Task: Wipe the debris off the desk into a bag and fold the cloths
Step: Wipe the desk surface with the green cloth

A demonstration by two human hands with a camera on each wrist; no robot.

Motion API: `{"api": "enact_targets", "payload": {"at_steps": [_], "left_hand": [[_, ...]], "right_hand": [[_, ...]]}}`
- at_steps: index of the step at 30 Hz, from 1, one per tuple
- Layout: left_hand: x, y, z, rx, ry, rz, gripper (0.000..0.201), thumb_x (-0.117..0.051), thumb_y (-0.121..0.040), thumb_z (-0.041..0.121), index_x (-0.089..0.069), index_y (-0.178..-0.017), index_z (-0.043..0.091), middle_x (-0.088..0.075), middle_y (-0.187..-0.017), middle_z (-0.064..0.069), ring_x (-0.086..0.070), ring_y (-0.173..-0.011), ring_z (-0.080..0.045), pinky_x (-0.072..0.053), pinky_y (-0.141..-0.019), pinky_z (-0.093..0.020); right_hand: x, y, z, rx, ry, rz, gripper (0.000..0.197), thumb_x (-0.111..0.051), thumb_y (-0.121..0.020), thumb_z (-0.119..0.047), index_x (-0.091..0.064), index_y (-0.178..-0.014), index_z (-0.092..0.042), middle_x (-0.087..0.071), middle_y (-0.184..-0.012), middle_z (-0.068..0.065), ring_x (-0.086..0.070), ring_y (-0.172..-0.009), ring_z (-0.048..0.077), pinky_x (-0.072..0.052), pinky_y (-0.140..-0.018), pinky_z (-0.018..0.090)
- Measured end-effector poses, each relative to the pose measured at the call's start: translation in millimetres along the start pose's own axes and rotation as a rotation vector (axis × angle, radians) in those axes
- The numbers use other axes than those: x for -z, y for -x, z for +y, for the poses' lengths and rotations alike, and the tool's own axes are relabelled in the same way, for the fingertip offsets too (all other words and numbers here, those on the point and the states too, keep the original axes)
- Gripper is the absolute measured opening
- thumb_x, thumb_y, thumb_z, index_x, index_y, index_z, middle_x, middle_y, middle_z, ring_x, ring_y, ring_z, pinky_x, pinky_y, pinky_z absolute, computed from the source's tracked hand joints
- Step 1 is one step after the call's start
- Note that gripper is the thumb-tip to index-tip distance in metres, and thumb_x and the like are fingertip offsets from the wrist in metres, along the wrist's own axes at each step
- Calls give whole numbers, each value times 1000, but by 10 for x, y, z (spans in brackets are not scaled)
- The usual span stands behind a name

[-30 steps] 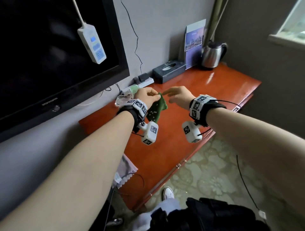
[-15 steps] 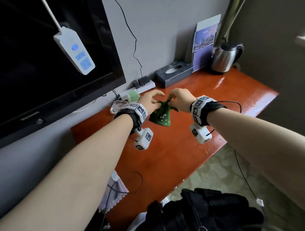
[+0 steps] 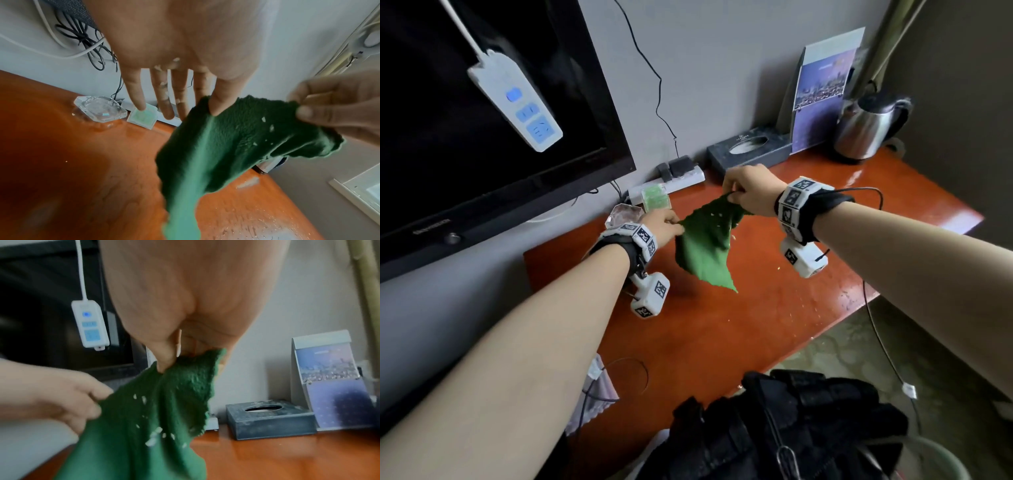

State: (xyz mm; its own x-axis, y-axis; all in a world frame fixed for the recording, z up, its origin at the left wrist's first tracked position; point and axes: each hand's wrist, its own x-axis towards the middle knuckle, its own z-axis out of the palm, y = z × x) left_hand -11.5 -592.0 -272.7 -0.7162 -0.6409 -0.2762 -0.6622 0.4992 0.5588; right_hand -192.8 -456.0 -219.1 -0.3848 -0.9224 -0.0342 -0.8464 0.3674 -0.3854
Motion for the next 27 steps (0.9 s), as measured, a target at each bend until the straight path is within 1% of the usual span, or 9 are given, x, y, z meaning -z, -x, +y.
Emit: {"api": "enact_targets", "payload": {"at_steps": [2, 5, 8, 9, 13, 16, 19, 22, 27], "left_hand": [[2, -2, 55, 8, 58, 86, 16, -62, -93, 19, -67, -101, 6, -60, -90, -5, -54, -86, -22, -35, -73, -24], [38, 26, 155, -12, 35, 187, 10, -58, -97, 23, -59, -95, 13, -54, -79, 1, -50, -80, -20, -35, -66, -26], [69, 31, 178, -27, -90, 212, 18, -57, -98, 31, -61, -108, 17, -54, -96, 5, -49, -91, -15, -35, -81, -24], [80, 23, 173, -27, -105, 222, 20, -59, -97, 32, -62, -110, 18, -54, -100, 5, -49, -92, -14, -36, -83, -25], [143, -9, 134, -17, -116, 237, 17, -69, -91, 27, -69, -105, 18, -59, -92, 1, -55, -87, -17, -45, -86, -27], [183, -24, 98, -1, -151, 230, 16, -74, -86, 27, -73, -101, 21, -64, -84, 2, -64, -90, -22, -49, -95, -34], [205, -13, 83, 2, -197, 210, 23, -76, -84, 27, -75, -106, 22, -69, -100, -3, -64, -102, -25, -47, -101, -37], [236, -17, 46, -2, -225, 204, 28, -77, -84, 25, -74, -111, 21, -70, -114, -5, -64, -106, -25, -48, -102, -35], [336, -30, -28, 19, -171, 246, 23, -80, -81, 23, -76, -103, 20, -71, -108, -4, -65, -97, -22, -52, -95, -33]], "right_hand": [[-23, -13, 156, -32, 61, -27, 18, -62, -86, -13, -66, -103, -14, -65, -100, 8, -57, -98, 28, -42, -76, 28], [-62, -39, 317, -68, 88, -51, 21, -60, -89, -15, -67, -109, -16, -65, -104, 13, -59, -99, 31, -48, -81, 31], [-76, -73, 388, -54, 120, -96, 21, -60, -87, -12, -68, -106, -15, -66, -103, 17, -61, -95, 34, -48, -79, 30], [-74, -86, 405, -45, 125, -99, 20, -60, -86, -11, -69, -104, -14, -66, -101, 16, -61, -95, 33, -47, -78, 29], [-68, -140, 473, -32, 108, -87, 20, -61, -84, -8, -72, -101, -13, -69, -98, 12, -61, -95, 30, -44, -76, 25], [-83, -159, 498, -28, 109, -129, 22, -61, -81, -7, -73, -98, -13, -70, -95, 11, -62, -91, 28, -42, -72, 23], [-112, -174, 511, -28, 130, -163, 21, -59, -82, -8, -73, -97, -12, -69, -92, 12, -60, -90, 28, -41, -71, 24], [-128, -206, 511, -31, 141, -153, 21, -58, -86, -12, -71, -102, -13, -68, -99, 12, -60, -93, 28, -44, -74, 27], [-87, -298, 509, -38, 173, -121, 22, -55, -92, -22, -64, -112, -18, -65, -106, 11, -59, -98, 31, -43, -73, 30]]}}
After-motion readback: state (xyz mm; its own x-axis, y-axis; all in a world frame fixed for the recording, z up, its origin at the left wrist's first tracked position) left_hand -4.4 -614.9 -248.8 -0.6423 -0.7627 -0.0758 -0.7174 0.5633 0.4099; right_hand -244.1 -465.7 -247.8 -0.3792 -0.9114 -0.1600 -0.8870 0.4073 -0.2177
